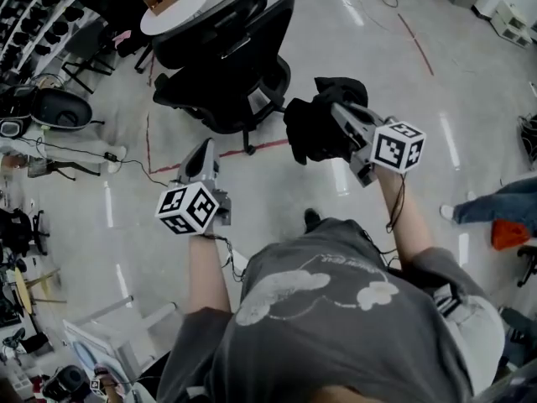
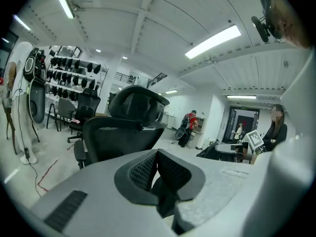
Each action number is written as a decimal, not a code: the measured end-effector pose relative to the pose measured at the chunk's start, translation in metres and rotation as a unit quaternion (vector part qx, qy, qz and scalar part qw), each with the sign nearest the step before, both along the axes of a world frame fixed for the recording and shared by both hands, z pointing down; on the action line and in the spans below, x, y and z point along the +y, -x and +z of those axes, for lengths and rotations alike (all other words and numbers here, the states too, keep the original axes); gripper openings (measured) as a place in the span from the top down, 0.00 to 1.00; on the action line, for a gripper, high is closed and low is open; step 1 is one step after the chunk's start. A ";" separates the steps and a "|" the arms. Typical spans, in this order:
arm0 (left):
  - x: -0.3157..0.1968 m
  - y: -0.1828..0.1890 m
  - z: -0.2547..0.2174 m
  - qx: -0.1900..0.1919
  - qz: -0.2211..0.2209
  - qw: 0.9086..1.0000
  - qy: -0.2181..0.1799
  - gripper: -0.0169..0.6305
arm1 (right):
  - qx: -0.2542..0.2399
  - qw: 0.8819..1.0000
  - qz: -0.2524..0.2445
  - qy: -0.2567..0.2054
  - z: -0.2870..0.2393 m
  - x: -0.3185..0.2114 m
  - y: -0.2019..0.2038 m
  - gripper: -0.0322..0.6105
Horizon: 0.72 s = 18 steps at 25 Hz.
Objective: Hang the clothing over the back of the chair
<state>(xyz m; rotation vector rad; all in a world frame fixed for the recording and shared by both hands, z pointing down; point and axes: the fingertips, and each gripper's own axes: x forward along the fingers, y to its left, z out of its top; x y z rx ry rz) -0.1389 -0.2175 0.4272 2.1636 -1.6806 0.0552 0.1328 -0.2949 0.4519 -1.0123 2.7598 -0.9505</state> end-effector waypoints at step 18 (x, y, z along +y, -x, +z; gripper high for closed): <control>-0.092 0.058 -0.024 -0.016 -0.063 0.998 -0.019 0.97 | 0.040 0.998 0.040 -0.031 -0.025 -0.140 -0.002 0.95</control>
